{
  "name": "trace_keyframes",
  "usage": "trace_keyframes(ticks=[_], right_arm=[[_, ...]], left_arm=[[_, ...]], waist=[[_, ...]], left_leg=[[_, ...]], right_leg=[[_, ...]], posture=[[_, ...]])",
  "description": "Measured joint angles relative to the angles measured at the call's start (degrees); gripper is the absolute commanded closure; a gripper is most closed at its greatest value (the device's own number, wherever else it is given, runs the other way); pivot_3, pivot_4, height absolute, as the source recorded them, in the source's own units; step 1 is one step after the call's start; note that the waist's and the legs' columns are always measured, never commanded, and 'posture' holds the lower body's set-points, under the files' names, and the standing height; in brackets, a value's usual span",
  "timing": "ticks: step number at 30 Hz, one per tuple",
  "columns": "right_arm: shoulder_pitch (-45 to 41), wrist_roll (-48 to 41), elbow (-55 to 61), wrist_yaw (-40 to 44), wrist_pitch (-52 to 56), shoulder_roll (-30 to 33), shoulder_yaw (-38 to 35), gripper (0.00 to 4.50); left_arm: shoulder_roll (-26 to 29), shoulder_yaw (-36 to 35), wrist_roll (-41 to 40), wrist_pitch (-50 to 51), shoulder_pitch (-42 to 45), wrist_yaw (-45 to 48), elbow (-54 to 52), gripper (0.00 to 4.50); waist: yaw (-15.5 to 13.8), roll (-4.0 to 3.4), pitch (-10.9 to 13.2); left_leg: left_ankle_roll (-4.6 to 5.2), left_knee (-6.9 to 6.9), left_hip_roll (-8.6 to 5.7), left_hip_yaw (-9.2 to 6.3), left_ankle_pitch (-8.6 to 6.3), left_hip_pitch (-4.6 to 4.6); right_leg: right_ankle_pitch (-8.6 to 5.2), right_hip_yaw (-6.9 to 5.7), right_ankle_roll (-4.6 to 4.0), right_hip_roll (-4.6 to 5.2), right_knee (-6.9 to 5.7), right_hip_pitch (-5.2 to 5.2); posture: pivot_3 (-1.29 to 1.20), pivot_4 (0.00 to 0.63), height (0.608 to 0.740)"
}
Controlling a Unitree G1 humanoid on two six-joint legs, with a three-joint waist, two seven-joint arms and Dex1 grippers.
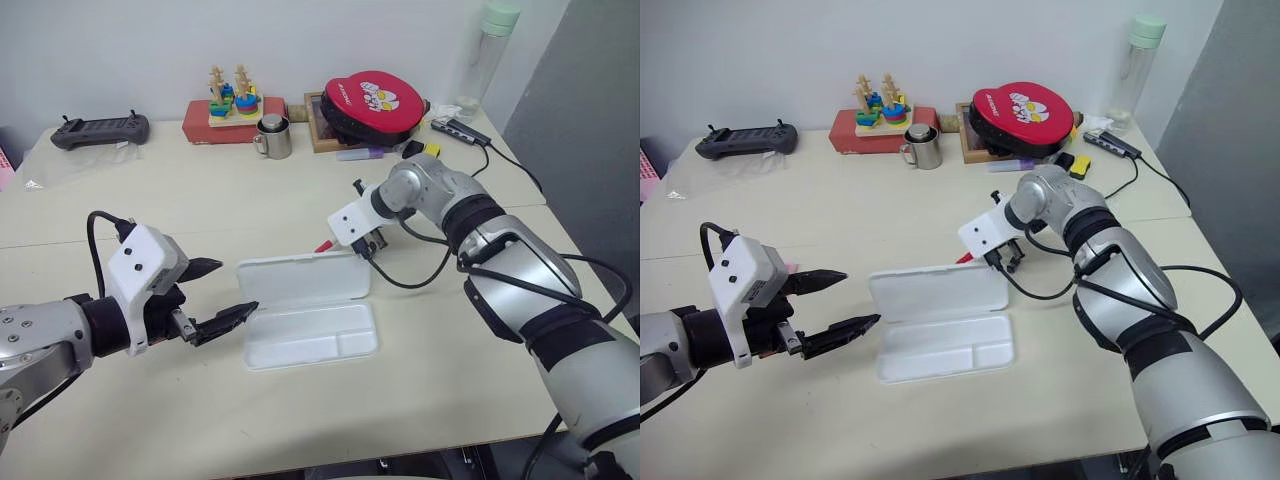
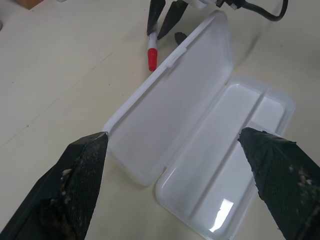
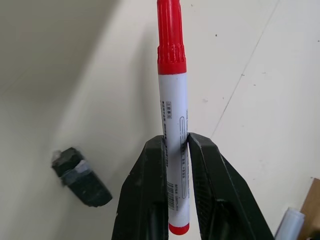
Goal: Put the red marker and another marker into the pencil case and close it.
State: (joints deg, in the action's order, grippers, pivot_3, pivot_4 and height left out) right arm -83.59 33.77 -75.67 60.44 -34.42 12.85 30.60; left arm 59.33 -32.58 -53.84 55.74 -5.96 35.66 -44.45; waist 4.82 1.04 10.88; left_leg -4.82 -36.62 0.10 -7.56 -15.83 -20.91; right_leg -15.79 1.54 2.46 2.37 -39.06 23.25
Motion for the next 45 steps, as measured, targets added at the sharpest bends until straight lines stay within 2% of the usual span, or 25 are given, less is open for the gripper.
trace_keyframes(ticks=[10,18,24,29,34,37,40,45], right_arm=[[-2.6,-4.7,2.3,4.6,0.0,3.1,-4.2,4.19],[-5.0,-12.9,6.7,12.1,2.8,7.9,-10.4,4.19],[-5.4,-17.5,12.5,17.2,5.5,12.3,-13.5,4.19],[-3.5,-22.7,22.1,23.5,11.8,14.6,-15.1,4.19],[9.2,-33.3,46.8,28.4,28.8,20.6,-13.8,4.19],[13.3,-40.2,59.9,28.8,40.9,24.8,-12.5,4.19],[17.9,-45.0,70.8,28.9,51.5,27.5,-12.5,4.19],[23.9,-50.2,81.4,27.7,65.4,29.0,-12.0,4.19]], left_arm=[[0.0,0.8,-0.4,-0.1,0.3,1.4,0.7,0.00],[0.8,-4.1,-1.5,0.5,-5.3,6.6,0.1,0.00],[1.3,-8.0,-1.2,0.5,-10.5,11.4,-1.1,0.00],[1.7,-8.5,-0.8,0.4,-12.2,12.9,-1.8,0.00],[1.8,-8.4,0.0,0.0,-11.8,13.2,-2.0,0.00],[2.1,-8.2,0.5,-0.2,-11.6,13.7,-2.0,0.00],[2.1,-8.1,1.3,-0.2,-11.4,13.7,-1.9,0.00],[2.1,-7.1,2.1,-0.2,-11.2,13.4,-2.0,0.00]], waist=[[0.0,-0.02,0.0],[0.0,-0.08,0.0],[0.0,-0.11,0.1],[0.0,-0.11,0.1],[-0.4,-0.16,0.1],[-0.6,-0.23,0.1],[-0.5,-0.22,0.1],[-0.6,-0.23,0.1]], left_leg=[[0.00,0.00,0.07,0.11,-0.01,0.01],[0.02,0.03,0.24,0.39,-0.02,0.02],[0.05,0.03,0.33,0.61,-0.05,0.09],[0.06,0.02,0.40,0.69,-0.05,0.11],[0.10,-0.04,0.44,0.76,-0.08,0.06],[0.12,-0.04,0.47,0.84,-0.09,0.06],[0.15,-0.04,0.50,0.95,-0.11,0.10],[0.15,-0.12,0.50,1.04,-0.11,0.10]], right_leg=[[0.01,0.11,-0.02,-0.08,0.00,0.04],[0.02,0.27,-0.03,-0.18,0.04,0.10],[0.02,0.40,-0.03,-0.24,0.03,0.11],[0.03,0.47,-0.06,-0.31,0.05,0.11],[0.04,0.47,-0.05,-0.30,0.05,0.11],[0.04,0.53,-0.05,-0.31,0.05,0.17],[0.03,0.60,-0.05,-0.36,0.05,0.17],[0.04,0.70,-0.04,-0.36,0.05,0.19]], posture=[[0.00,0.150,0.740],[0.00,0.150,0.740],[0.00,0.150,0.740],[0.00,0.150,0.740],[0.00,0.150,0.740],[0.00,0.150,0.740],[0.00,0.150,0.740],[0.00,0.150,0.740]])
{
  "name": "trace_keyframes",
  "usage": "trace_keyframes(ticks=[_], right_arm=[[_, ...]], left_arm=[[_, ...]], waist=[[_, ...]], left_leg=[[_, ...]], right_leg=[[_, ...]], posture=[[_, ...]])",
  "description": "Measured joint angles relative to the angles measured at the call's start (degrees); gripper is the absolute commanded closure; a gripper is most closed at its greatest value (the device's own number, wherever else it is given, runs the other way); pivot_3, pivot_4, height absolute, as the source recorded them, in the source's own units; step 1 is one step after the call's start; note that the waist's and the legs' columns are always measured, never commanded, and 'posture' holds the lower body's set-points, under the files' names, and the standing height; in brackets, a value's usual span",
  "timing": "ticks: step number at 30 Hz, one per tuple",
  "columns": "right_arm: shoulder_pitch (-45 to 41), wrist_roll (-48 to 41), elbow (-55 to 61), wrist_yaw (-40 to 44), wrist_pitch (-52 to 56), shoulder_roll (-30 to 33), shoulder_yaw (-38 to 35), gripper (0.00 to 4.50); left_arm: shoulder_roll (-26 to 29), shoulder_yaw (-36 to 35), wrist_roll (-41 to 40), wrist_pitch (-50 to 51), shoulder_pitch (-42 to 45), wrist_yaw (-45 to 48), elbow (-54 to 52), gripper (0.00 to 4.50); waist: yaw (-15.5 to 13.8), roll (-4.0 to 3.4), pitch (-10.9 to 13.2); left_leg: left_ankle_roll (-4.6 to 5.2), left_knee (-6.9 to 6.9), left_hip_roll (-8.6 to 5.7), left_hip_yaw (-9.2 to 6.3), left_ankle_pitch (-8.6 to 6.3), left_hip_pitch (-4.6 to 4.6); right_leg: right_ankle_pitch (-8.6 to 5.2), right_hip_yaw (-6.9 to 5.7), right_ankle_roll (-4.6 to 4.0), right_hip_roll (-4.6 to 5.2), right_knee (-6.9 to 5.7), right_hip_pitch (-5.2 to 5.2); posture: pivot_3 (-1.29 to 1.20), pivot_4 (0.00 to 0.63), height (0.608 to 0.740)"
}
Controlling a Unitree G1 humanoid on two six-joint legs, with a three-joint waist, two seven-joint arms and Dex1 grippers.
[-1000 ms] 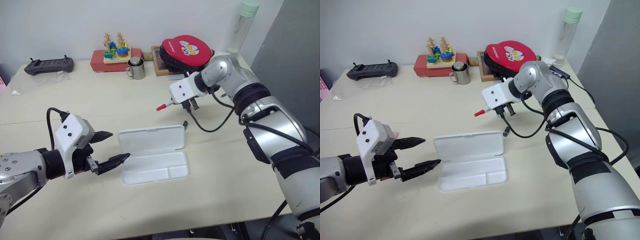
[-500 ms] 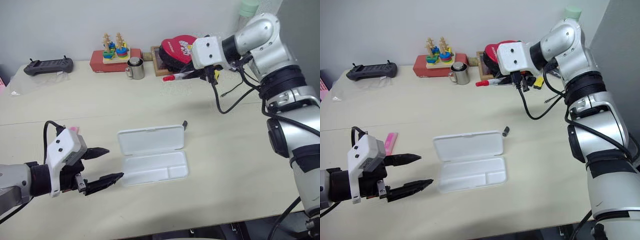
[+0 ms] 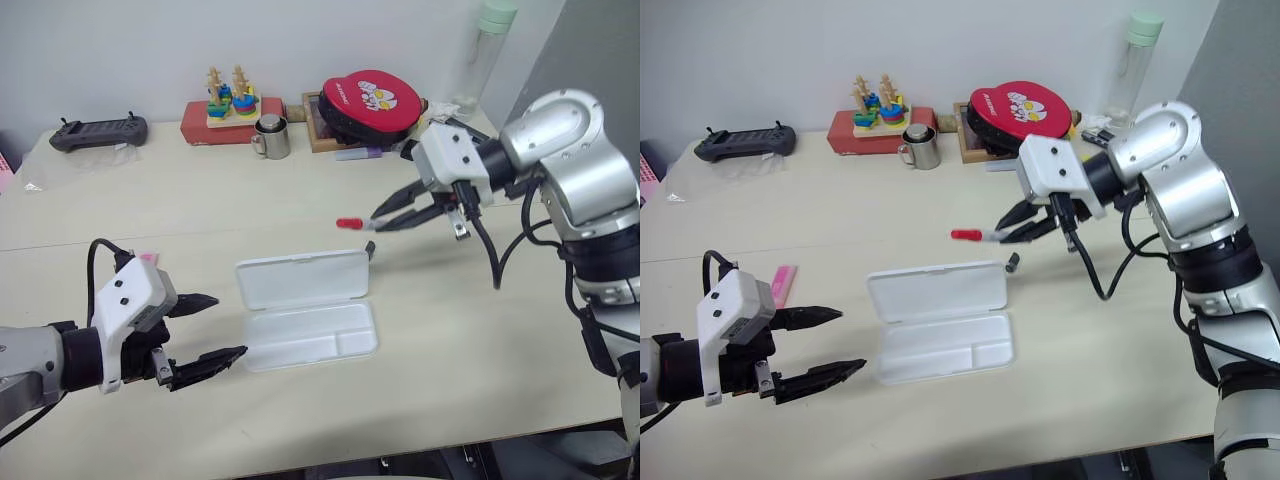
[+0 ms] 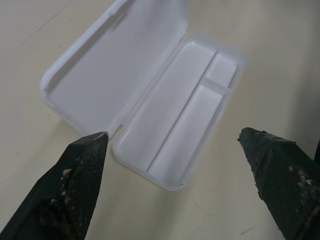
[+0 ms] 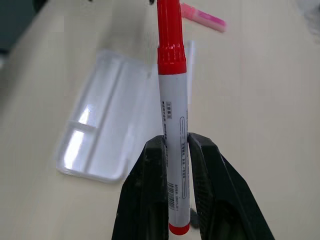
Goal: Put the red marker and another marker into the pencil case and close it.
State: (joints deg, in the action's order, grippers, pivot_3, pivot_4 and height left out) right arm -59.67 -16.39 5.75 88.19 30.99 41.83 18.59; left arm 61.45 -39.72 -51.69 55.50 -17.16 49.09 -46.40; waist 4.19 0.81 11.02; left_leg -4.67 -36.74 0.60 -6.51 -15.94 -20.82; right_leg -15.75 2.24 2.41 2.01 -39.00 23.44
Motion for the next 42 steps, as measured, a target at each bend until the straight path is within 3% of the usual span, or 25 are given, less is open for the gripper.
trace_keyframes(ticks=[7,13,17,24,29,42], right_arm=[[1.8,-9.3,12.6,-9.8,23.5,-3.7,-0.4,4.19],[3.1,-9.7,13.7,-19.5,29.3,-10.4,1.8,4.19],[6.1,-9.5,11.7,-26.9,32.1,-18.1,5.6,4.19],[7.5,-5.4,7.8,-32.0,28.8,-20.3,11.0,4.19],[8.0,0.7,3.2,-32.3,21.1,-20.3,18.9,4.19],[8.0,7.5,-4.1,-30.6,13.2,-22.0,22.9,4.19]], left_arm=[[0.0,2.0,2.2,-1.0,0.0,0.1,0.6,0.00],[0.0,4.1,3.9,-2.2,1.1,0.3,2.4,0.00],[0.0,5.2,4.7,-2.7,2.2,0.4,3.7,0.00],[0.0,5.8,5.4,-3.3,2.3,0.4,3.9,0.00],[-0.2,6.6,5.6,-3.5,2.7,0.4,4.0,0.00],[-0.8,6.8,6.1,-3.6,2.8,0.3,4.3,0.00]], waist=[[0.0,0.01,0.0],[0.0,0.05,0.0],[0.1,0.07,0.0],[0.0,0.08,0.0],[0.1,0.08,0.0],[0.1,0.08,-0.1]], left_leg=[[0.00,-0.08,0.02,0.02,0.00,0.01],[0.00,-0.09,0.04,0.04,0.00,-0.01],[0.00,-0.07,0.08,0.06,0.00,-0.03],[0.00,-0.06,0.09,0.06,0.00,-0.03],[0.00,-0.07,0.11,0.06,0.00,-0.04],[0.00,-0.07,0.11,0.05,0.00,-0.04]], right_leg=[[0.03,0.04,0.00,-0.05,-0.01,0.00],[0.07,0.05,0.00,-0.08,0.01,0.01],[0.07,0.09,0.00,-0.11,-0.01,0.09],[0.07,0.08,0.00,-0.13,0.01,0.09],[0.07,0.09,0.00,-0.15,0.02,0.09],[0.07,0.08,0.00,-0.16,0.02,0.09]], posture=[[0.00,0.150,0.740],[0.00,0.150,0.740],[0.00,0.150,0.740],[0.00,0.150,0.740],[0.00,0.150,0.740],[0.00,0.150,0.740]])
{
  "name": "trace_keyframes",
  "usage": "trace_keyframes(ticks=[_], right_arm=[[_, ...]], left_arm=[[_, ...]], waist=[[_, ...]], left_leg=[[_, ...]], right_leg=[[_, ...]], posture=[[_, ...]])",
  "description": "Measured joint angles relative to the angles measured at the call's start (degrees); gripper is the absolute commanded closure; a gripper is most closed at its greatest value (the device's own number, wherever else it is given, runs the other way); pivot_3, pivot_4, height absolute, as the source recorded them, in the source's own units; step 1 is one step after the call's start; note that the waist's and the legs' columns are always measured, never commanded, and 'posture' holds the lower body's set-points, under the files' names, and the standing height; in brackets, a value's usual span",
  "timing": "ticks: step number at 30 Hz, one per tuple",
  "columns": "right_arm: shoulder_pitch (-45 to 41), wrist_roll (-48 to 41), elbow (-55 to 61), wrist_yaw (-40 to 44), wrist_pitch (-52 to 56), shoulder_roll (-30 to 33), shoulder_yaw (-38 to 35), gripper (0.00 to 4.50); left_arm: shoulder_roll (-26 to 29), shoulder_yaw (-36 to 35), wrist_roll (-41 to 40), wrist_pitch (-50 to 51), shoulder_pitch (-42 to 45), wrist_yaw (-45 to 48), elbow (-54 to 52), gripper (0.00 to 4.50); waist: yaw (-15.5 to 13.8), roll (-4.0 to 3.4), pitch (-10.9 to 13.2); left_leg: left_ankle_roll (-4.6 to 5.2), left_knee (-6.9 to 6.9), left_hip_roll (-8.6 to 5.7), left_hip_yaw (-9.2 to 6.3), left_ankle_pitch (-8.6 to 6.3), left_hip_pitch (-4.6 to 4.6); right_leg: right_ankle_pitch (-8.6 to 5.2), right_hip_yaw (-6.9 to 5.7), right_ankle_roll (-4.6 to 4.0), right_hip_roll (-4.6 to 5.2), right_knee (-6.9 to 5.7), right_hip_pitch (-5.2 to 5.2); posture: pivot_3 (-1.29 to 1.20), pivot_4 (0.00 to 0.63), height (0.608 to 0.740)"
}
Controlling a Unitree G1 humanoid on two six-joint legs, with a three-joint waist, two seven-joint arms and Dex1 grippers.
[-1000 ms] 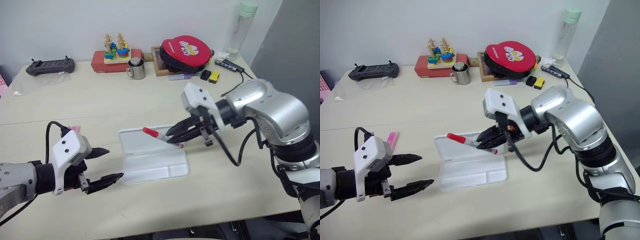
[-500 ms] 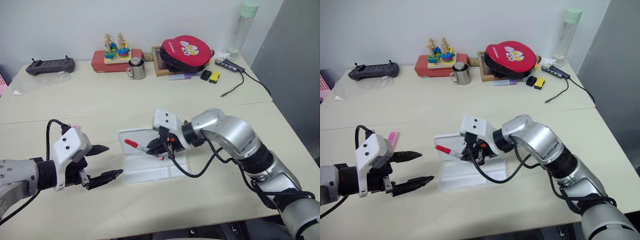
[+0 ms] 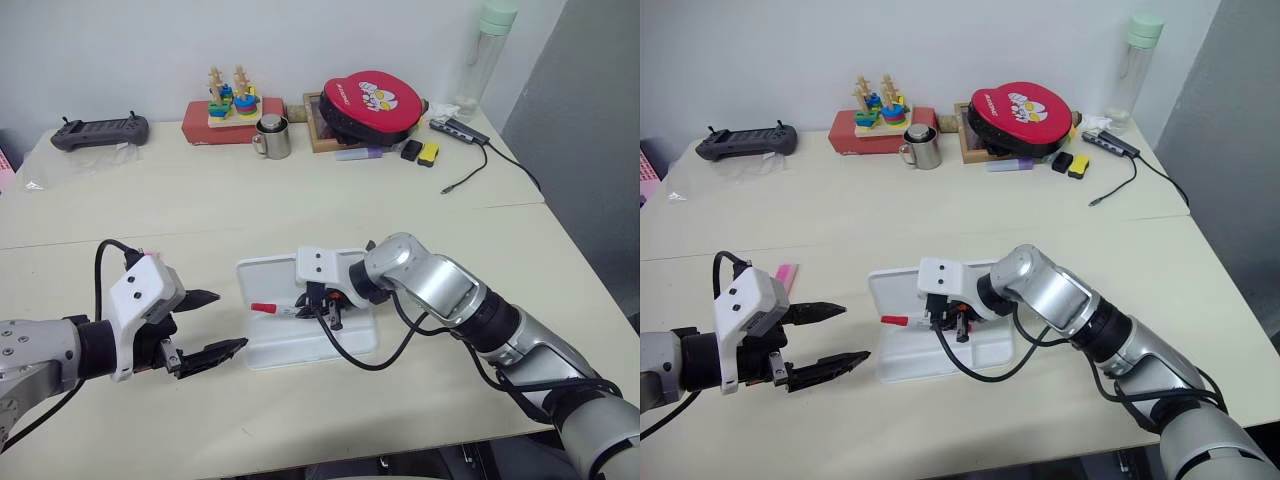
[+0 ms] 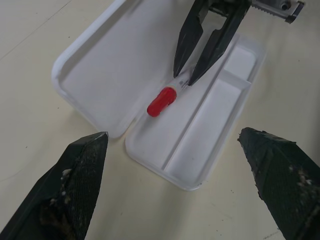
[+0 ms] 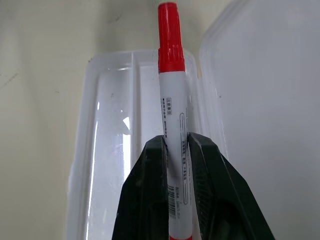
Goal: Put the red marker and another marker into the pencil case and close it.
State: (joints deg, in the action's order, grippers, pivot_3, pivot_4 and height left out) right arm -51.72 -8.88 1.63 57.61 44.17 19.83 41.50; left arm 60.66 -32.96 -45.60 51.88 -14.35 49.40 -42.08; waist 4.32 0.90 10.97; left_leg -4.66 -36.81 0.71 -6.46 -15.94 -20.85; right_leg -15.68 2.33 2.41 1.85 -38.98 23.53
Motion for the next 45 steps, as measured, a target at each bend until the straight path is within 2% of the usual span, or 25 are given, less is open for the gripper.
trace_keyframes(ticks=[4,6,11,15,18,19,21,32,37,45], right_arm=[[0.0,1.2,-0.9,1.1,-1.0,0.0,0.3,4.19],[0.0,1.4,-1.0,1.3,-1.3,-0.3,0.3,3.49],[0.0,1.7,-2.0,1.5,-0.6,-1.1,-0.8,2.43],[-0.8,0.9,-1.9,2.6,1.3,-0.9,-2.5,1.31],[-0.9,0.5,-1.5,3.6,2.8,-0.9,-3.4,0.73],[-0.9,-0.3,-1.1,3.9,4.0,-0.8,-4.1,0.66],[-1.3,-2.1,0.6,4.9,6.9,-0.4,-5.5,0.06],[-3.5,-11.2,8.8,6.5,18.7,5.6,-13.9,0.01],[-3.2,-15.2,15.4,10.5,16.8,12.6,-17.6,0.01],[-2.8,-17.7,17.1,11.4,10.7,13.5,-20.3,0.01]], left_arm=[[-0.1,0.0,0.3,0.0,0.3,0.0,0.2,0.00],[-0.2,0.1,0.3,0.0,0.6,0.0,0.3,0.00],[-0.3,0.3,0.5,-0.1,0.6,0.0,0.4,0.00],[-0.4,0.8,0.5,-0.1,0.9,0.0,0.5,0.00],[-0.4,1.1,0.5,-0.1,1.1,0.0,0.6,0.00],[-0.4,1.1,0.5,-0.1,1.1,0.0,0.6,0.00],[-0.4,1.1,0.3,-0.1,1.2,0.1,0.6,0.00],[-0.9,-1.4,-3.9,1.8,2.6,-0.5,1.3,0.00],[-3.2,-5.8,-4.9,3.9,1.5,-3.3,2.6,0.00],[-11.2,-7.9,1.5,3.1,-3.3,-12.1,4.3,0.00]], waist=[[0.0,0.00,0.0],[0.0,0.00,0.0],[0.0,0.00,0.0],[0.0,0.00,0.0],[0.0,0.00,0.0],[0.0,0.00,0.0],[0.0,0.00,0.0],[-0.1,0.00,0.0],[-0.1,0.00,0.0],[0.2,0.03,0.0]], left_leg=[[0.00,0.01,0.00,-0.01,0.00,0.00],[0.00,0.01,0.00,-0.01,0.00,0.00],[0.00,0.01,0.00,-0.01,0.00,0.00],[0.00,0.01,0.00,-0.01,0.00,0.00],[0.00,0.01,0.00,-0.02,0.00,0.00],[0.00,0.02,0.00,-0.02,0.00,-0.01],[0.00,0.02,0.00,-0.01,0.00,-0.01],[0.01,0.02,0.00,-0.01,-0.01,-0.03],[0.09,0.05,0.03,-0.02,-0.05,-0.03],[0.10,0.03,0.04,0.03,-0.05,0.01]], right_leg=[[0.00,-0.01,0.00,0.00,0.00,0.00],[0.00,0.00,0.00,0.00,0.00,0.00],[0.00,0.00,0.00,0.00,0.00,0.00],[0.00,0.00,0.00,0.00,0.00,0.00],[0.00,-0.01,0.00,-0.01,0.00,0.00],[0.00,0.00,0.00,0.00,0.01,0.01],[0.00,0.00,0.00,0.00,0.01,0.01],[0.00,-0.01,0.01,0.00,0.03,0.01],[-0.01,-0.04,0.02,-0.02,0.06,0.03],[-0.01,0.02,0.01,-0.03,0.05,0.02]], posture=[[0.00,0.150,0.740],[0.00,0.150,0.740],[0.00,0.150,0.740],[0.00,0.150,0.740],[0.00,0.150,0.740],[0.00,0.150,0.740],[0.00,0.150,0.740],[0.00,0.150,0.740],[0.00,0.150,0.740],[0.00,0.150,0.740]])
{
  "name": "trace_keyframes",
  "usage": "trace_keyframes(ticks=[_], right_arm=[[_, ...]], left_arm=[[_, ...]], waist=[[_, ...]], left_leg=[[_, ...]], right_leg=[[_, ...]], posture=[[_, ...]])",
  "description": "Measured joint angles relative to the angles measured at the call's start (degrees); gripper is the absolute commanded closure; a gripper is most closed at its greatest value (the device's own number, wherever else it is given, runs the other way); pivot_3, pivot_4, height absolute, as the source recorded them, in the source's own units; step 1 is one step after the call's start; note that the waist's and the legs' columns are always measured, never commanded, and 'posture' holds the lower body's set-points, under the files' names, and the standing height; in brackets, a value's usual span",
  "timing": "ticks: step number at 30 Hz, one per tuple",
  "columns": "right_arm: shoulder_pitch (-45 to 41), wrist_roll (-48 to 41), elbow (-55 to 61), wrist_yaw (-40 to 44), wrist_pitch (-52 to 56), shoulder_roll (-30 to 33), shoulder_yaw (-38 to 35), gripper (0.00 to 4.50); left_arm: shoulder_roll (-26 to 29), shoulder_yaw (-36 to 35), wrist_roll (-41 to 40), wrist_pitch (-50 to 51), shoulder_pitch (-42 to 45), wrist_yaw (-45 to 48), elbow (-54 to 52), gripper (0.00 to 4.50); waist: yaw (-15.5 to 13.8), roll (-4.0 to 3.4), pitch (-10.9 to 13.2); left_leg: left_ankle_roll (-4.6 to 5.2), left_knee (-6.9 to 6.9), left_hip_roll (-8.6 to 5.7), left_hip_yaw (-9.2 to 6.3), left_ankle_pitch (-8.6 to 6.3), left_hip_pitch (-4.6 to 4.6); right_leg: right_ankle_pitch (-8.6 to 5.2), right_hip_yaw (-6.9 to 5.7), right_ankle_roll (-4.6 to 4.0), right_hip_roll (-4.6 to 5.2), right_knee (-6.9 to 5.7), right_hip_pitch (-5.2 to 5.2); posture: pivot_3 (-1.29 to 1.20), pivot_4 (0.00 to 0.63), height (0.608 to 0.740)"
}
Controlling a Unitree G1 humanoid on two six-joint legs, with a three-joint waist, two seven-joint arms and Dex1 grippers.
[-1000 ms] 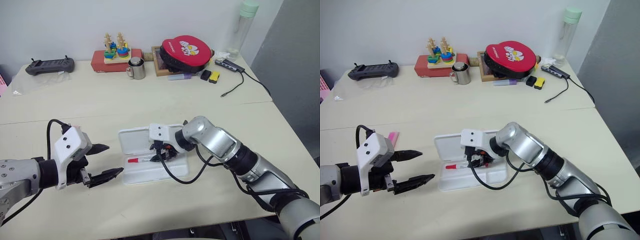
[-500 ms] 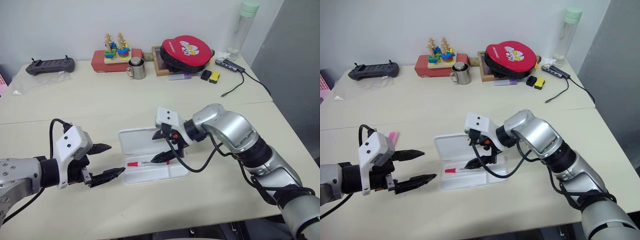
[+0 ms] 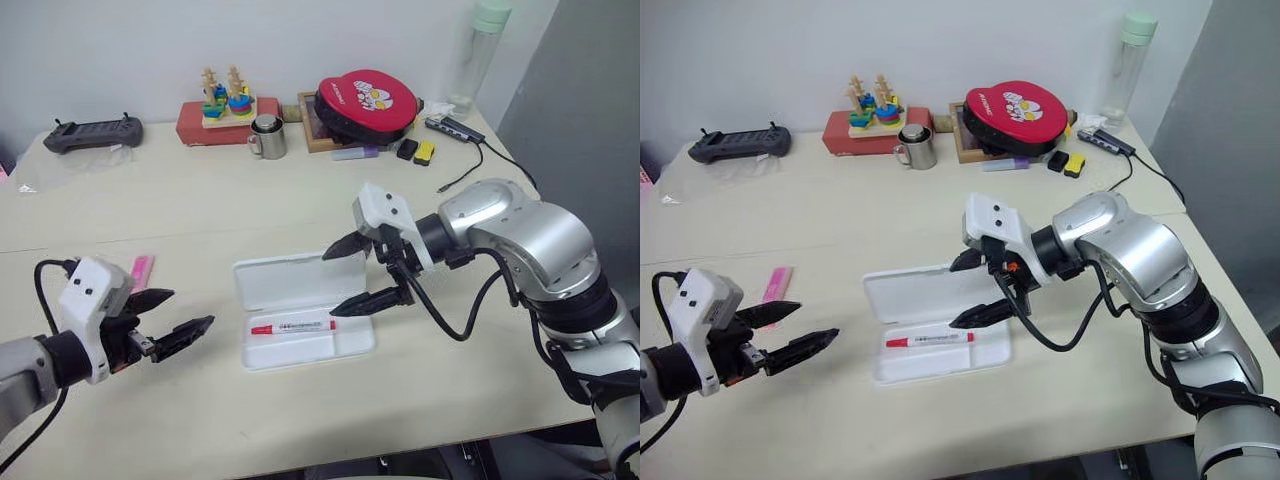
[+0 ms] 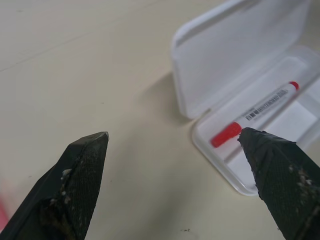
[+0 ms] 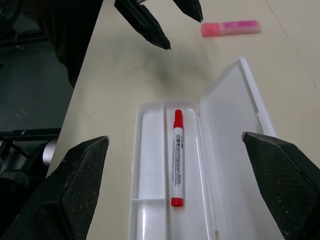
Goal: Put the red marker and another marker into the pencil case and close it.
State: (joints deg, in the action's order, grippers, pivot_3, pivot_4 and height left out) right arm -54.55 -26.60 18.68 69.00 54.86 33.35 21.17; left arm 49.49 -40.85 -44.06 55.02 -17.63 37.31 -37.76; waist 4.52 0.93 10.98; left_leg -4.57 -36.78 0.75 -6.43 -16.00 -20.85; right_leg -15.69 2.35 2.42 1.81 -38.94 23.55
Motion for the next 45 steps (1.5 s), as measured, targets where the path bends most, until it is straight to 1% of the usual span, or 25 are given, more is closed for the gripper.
trace_keyframes(ticks=[3,5,8,11,13,16,19,21,26,31,37,42,44,45], right_arm=[[0.0,0.1,0.0,-0.1,-1.8,0.5,0.0,0.01],[0.3,0.8,0.0,0.0,-5.6,0.6,0.0,0.01],[1.2,2.6,0.2,0.8,-12.2,0.9,0.3,0.01],[2.1,6.0,-0.1,0.8,-17.7,1.8,1.1,0.01],[2.3,7.5,-0.3,0.8,-19.6,1.8,1.7,0.01],[2.5,7.6,-0.3,0.8,-20.0,1.8,2.0,0.01],[2.5,7.9,-0.2,0.4,-20.0,1.7,2.0,0.01],[2.5,8.4,-0.1,0.1,-20.0,1.7,2.0,0.01],[2.6,9.0,0.2,-0.3,-19.9,1.7,2.0,0.01],[2.9,9.0,0.7,-0.4,-19.1,1.8,2.0,0.01],[3.6,9.0,1.4,-0.4,-18.2,2.7,2.0,0.01],[3.7,9.0,1.5,-0.4,-17.9,2.9,2.0,0.01],[3.7,9.0,1.6,-0.5,-17.8,2.9,2.0,0.00],[3.7,9.0,1.6,-0.5,-17.7,2.9,2.0,0.00]], left_arm=[[-0.4,-0.2,2.3,0.2,0.9,-4.3,0.1,0.00],[-2.8,-1.4,3.9,1.6,5.3,-9.9,1.6,0.00],[-4.6,-3.1,6.7,5.9,9.6,-18.4,4.1,0.00],[-5.5,-3.1,8.5,9.9,11.7,-23.1,6.6,0.00],[-5.6,-3.1,9.0,11.3,12.3,-24.3,7.5,0.00],[-5.8,-2.8,9.1,13.1,13.6,-24.5,8.1,0.00],[-5.7,-1.0,10.4,13.6,15.5,-25.1,10.7,0.00],[-4.8,1.1,11.5,13.7,17.5,-25.4,13.7,0.00],[-4.6,6.5,14.4,13.0,22.9,-25.4,21.2,0.00],[-4.6,12.8,17.0,8.9,28.7,-23.7,29.7,0.00],[-4.6,17.1,19.1,6.9,30.9,-21.5,36.5,0.00],[-4.6,18.1,20.0,6.7,32.3,-20.5,39.2,0.00],[-4.6,18.1,20.5,6.7,33.5,-20.6,40.9,0.37],[-4.6,18.1,20.5,6.7,34.0,-20.5,41.7,0.45]], waist=[[-0.4,0.02,0.0],[-0.9,0.02,0.0],[-1.2,0.13,0.0],[-1.2,0.18,0.0],[-1.2,0.23,-0.1],[-1.3,0.25,-0.1],[-1.3,0.25,-0.1],[-1.4,0.26,-0.1],[-1.4,0.28,-0.1],[-1.5,0.31,-0.1],[-1.4,0.32,-0.1],[-1.4,0.33,-0.1],[-1.4,0.33,-0.1],[-1.4,0.33,-0.1]], left_leg=[[0.00,-0.03,-0.02,0.00,0.00,0.00],[0.00,-0.05,-0.01,-0.02,0.00,0.00],[0.00,-0.05,0.01,-0.03,0.00,0.01],[-0.01,-0.04,0.00,-0.02,0.00,-0.01],[-0.01,-0.03,0.02,-0.04,0.00,-0.01],[-0.02,-0.04,0.01,-0.04,0.00,-0.02],[-0.02,-0.04,0.00,-0.05,0.00,-0.01],[-0.02,-0.05,0.00,-0.07,0.00,-0.01],[-0.02,-0.05,-0.01,-0.05,0.00,-0.02],[-0.02,-0.04,-0.01,-0.08,0.00,-0.05],[-0.03,-0.01,-0.02,-0.07,-0.01,-0.05],[-0.03,-0.02,-0.04,-0.07,-0.01,-0.06],[-0.03,-0.02,-0.04,-0.09,-0.01,-0.06],[-0.03,-0.02,-0.04,-0.09,-0.01,-0.06]], right_leg=[[0.01,0.01,0.01,0.01,0.00,-0.01],[0.03,-0.02,0.02,0.00,-0.01,-0.03],[0.05,-0.01,0.02,-0.05,0.00,-0.03],[0.06,0.00,0.03,-0.03,0.03,-0.03],[0.06,-0.02,0.02,-0.03,0.02,-0.02],[0.06,-0.02,0.02,-0.02,0.02,-0.03],[0.07,-0.03,0.01,-0.01,0.01,-0.03],[0.08,-0.05,-0.01,-0.02,0.00,-0.03],[0.09,-0.03,0.01,-0.01,0.02,-0.03],[0.09,-0.06,0.01,0.01,0.02,-0.01],[0.10,-0.06,0.02,0.03,0.02,0.01],[0.11,-0.06,0.04,0.06,0.02,0.01],[0.11,-0.09,0.04,0.06,0.01,0.01],[0.11,-0.09,0.04,0.06,0.00,0.01]], posture=[[0.00,0.150,0.740],[0.00,0.150,0.740],[0.00,0.150,0.740],[0.00,0.150,0.740],[0.00,0.150,0.740],[0.00,0.150,0.740],[0.00,0.150,0.740],[0.00,0.150,0.740],[0.00,0.150,0.740],[0.00,0.150,0.740],[0.00,0.150,0.740],[0.00,0.150,0.740],[0.00,0.150,0.740],[0.00,0.150,0.740]])
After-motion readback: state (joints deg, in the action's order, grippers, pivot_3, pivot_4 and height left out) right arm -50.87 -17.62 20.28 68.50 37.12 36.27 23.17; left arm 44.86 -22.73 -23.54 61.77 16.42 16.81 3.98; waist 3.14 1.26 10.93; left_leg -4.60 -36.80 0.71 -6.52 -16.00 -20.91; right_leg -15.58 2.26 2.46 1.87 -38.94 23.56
